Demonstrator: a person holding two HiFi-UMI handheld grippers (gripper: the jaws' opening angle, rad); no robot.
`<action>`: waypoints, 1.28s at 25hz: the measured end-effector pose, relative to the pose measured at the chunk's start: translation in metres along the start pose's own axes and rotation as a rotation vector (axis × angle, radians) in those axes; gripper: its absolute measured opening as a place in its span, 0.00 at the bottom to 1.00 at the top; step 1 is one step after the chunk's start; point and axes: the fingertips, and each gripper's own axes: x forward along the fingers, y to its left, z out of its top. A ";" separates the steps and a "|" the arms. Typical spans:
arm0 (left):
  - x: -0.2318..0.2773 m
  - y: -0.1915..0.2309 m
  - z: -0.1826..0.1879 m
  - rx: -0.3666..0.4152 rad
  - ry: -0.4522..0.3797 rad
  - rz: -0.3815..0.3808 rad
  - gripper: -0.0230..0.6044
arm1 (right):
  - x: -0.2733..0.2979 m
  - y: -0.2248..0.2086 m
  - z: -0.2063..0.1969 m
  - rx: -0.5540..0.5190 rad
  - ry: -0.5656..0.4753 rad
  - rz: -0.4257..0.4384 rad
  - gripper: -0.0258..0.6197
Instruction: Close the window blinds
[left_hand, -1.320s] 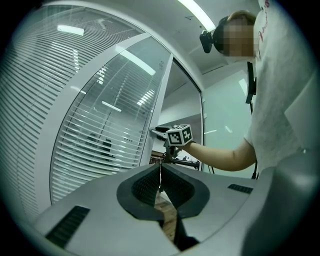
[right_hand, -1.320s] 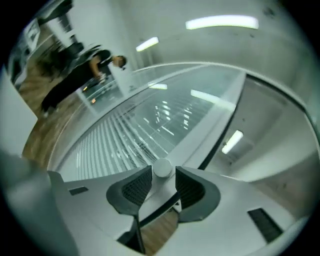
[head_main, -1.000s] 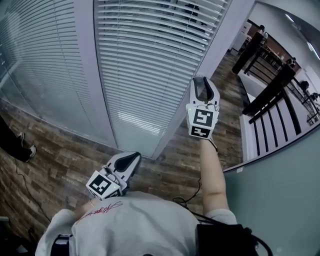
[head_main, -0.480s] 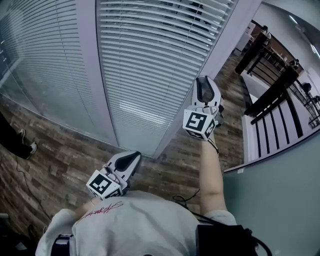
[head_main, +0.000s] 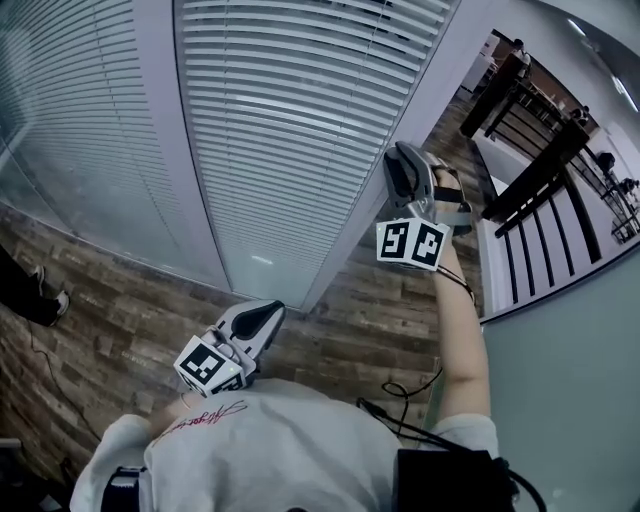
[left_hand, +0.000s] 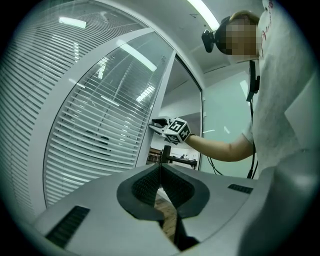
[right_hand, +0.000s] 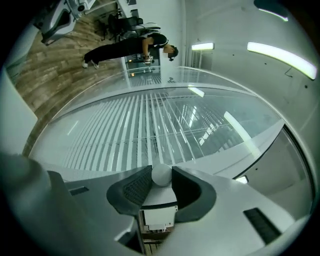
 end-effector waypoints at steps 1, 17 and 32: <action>0.001 -0.001 0.000 0.000 0.002 -0.005 0.07 | 0.000 0.001 0.000 -0.021 0.002 0.011 0.24; -0.005 0.003 0.006 0.012 -0.016 -0.003 0.07 | 0.000 0.010 -0.001 -0.391 0.012 0.181 0.24; -0.003 -0.011 0.004 0.018 -0.019 -0.023 0.07 | 0.001 0.007 -0.001 -0.311 0.081 0.111 0.24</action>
